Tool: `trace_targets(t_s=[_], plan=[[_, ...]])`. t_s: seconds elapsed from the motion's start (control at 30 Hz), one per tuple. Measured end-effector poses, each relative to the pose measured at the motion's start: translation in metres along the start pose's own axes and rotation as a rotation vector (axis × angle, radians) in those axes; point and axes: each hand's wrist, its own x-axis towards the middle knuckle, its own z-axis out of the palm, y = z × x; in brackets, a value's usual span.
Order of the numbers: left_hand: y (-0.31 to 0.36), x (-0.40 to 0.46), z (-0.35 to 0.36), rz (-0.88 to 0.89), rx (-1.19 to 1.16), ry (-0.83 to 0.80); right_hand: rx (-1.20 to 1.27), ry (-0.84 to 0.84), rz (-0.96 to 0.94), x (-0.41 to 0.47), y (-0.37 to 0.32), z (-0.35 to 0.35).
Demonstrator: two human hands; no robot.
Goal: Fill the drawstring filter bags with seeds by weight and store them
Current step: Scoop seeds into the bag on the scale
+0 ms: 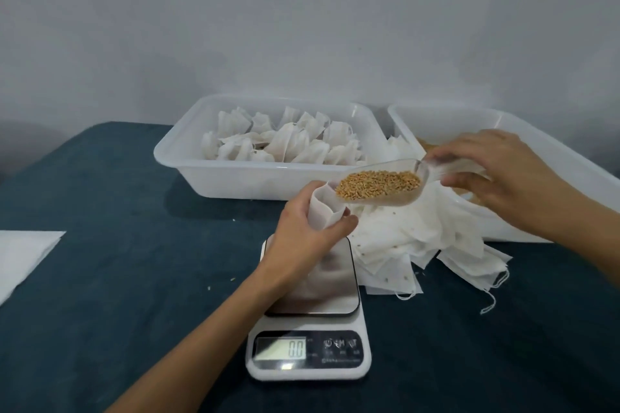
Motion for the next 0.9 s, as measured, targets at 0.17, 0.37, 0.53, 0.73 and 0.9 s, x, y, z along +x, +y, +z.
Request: trace_targets(t_s=[0.17,0.37,0.53,0.73,0.9], plan=[[0.000,0.000,0.001,0.009,0.043,-0.004,-0.100,0.000,-0.014,0.004,-0.007,-0.005],[0.000,-0.001,0.002,0.029,0.070,-0.009,-0.145,-0.006,-0.035,0.008,-0.019,-0.011],[-0.004,-0.002,0.004,0.037,0.080,-0.012,-0.158,-0.031,-0.030,0.008,-0.026,-0.011],[-0.005,-0.002,0.004,0.037,0.085,-0.007,-0.177,-0.037,-0.046,0.008,-0.030,-0.011],[-0.004,-0.001,0.005,0.036,0.069,-0.010,-0.194,-0.026,-0.055,0.009,-0.032,-0.012]])
